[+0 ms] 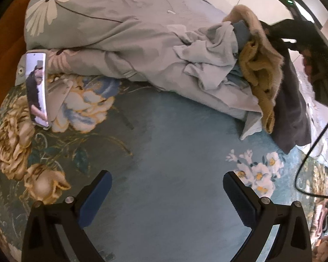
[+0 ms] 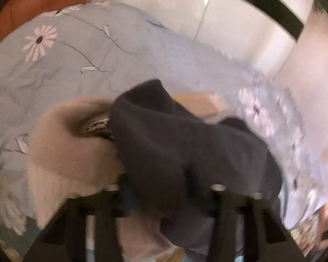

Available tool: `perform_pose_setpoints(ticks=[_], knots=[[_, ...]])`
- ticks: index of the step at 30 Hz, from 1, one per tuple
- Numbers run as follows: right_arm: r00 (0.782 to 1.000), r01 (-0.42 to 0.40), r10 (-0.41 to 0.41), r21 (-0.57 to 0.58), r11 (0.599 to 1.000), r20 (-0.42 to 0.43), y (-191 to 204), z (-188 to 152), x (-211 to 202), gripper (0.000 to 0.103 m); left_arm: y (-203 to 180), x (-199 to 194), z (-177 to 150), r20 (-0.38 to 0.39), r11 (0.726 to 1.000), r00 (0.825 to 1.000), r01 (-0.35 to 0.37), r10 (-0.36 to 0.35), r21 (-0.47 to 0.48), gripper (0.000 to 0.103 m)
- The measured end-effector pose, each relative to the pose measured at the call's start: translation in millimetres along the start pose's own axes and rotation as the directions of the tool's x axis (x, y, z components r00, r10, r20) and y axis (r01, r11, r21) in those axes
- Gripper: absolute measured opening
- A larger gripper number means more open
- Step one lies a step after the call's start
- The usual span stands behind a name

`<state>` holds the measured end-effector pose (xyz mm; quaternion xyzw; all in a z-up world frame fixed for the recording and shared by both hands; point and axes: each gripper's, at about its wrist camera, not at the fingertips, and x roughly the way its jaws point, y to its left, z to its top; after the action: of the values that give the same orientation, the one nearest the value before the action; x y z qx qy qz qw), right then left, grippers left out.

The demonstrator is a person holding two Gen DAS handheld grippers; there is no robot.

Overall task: Fold clothes
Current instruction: 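Reach the right tool into the pile and grasp the black jacket, then lift the black jacket with the right tool and pull it off the pile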

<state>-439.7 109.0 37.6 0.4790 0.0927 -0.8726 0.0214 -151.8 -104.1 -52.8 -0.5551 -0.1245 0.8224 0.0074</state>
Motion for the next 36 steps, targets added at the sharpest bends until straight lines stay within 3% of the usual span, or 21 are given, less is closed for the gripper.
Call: perform_pose_setpoints(ticks=[3,8,13,19,22,26,32,34,36], knots=[[1.000,-0.017,0.016,0.057,0.998,0.022,-24,-4,-19,0.021,2,-1,-2,-0.013,1.000,1.000,0.009,-0.009,-0.007,0.103],[0.994,0.036,-0.043,0.072,0.997,0.101,-69,-35,-78,0.018,-7,-11,-3,0.002,0.999,1.000,0.024,-0.024,0.026,0.103],[0.989,0.015,-0.049,0.237,0.971,0.140,-139,-96,-143,0.016,-32,-20,-8,-0.003,0.993,0.998,0.067,-0.067,0.101,0.103],[0.989,-0.055,-0.011,0.433,0.899,0.148,-195,-190,-220,0.016,-71,-27,-24,-0.051,0.969,0.991,0.129,-0.121,0.209,0.103],[0.995,-0.048,-0.004,0.492,0.869,0.103,-204,-248,-256,0.016,-92,-30,-35,-0.087,0.953,0.985,0.167,-0.149,0.254,0.103],[0.999,0.031,-0.014,0.552,0.833,-0.034,-213,-325,-278,0.016,-121,-34,-53,-0.127,0.928,0.978,0.198,-0.165,0.317,0.103],[0.961,0.185,-0.006,0.627,0.757,-0.276,-234,-441,-254,0.016,-158,-33,-82,-0.172,0.893,0.966,0.247,-0.195,0.377,0.103],[0.957,0.187,0.011,0.646,0.740,-0.290,-239,-461,-250,0.017,-166,-31,-90,-0.181,0.885,0.962,0.259,-0.203,0.386,0.103],[0.960,0.170,0.022,0.642,0.748,-0.280,-241,-468,-252,0.018,-171,-26,-96,-0.207,0.888,0.952,0.289,-0.227,0.357,0.103]])
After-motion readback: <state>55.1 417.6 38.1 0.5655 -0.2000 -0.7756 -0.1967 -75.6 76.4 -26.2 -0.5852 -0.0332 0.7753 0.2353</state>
